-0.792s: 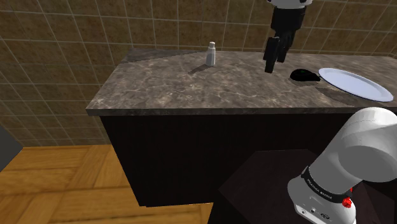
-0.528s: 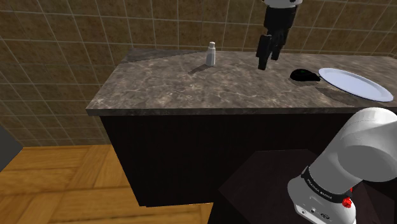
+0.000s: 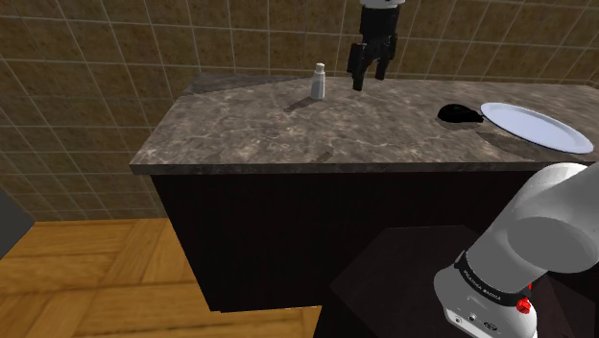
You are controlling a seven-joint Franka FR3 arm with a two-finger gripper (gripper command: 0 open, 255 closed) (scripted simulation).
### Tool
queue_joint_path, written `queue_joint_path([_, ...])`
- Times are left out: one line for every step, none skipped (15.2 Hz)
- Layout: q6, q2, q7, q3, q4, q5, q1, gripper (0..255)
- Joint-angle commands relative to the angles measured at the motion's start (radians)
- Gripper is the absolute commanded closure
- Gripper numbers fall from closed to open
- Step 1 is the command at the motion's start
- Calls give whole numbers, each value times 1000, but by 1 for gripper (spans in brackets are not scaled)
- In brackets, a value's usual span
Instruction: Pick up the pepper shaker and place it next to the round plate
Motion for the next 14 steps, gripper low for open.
queue_joint_path([15, 77, 3, -8, 69, -4, -10, 0])
queue_joint_path([21, 113, 7, -11, 103, -5, -14, 0])
queue_joint_path([26, 150, 10, -14, 139, -6, -18, 0])
queue_joint_path([30, 186, 14, -17, 175, -7, -21, 0])
queue_joint_path([32, 223, 17, -19, 213, -7, -25, 0])
queue_joint_path([33, 260, 20, -22, 253, -8, -28, 0])
queue_joint_path([33, 298, 23, -25, 294, -8, -31, 0])
queue_joint_path([32, 335, 25, -28, 336, -7, -35, 0])
queue_joint_path([29, 374, 28, -31, 381, -7, -38, 0])
queue_joint_path([25, 412, 30, -34, 427, -6, -41, 0])
queue_joint_path([19, 452, 32, -37, 476, -5, -44, 0])
queue_joint_path([12, 492, 34, -41, 527, -4, -47, 0])
queue_joint_path([3, 533, 36, -44, 581, -2, -51, 0])
queue_joint_path([-8, 576, 37, -47, 638, -1, -54, 0])
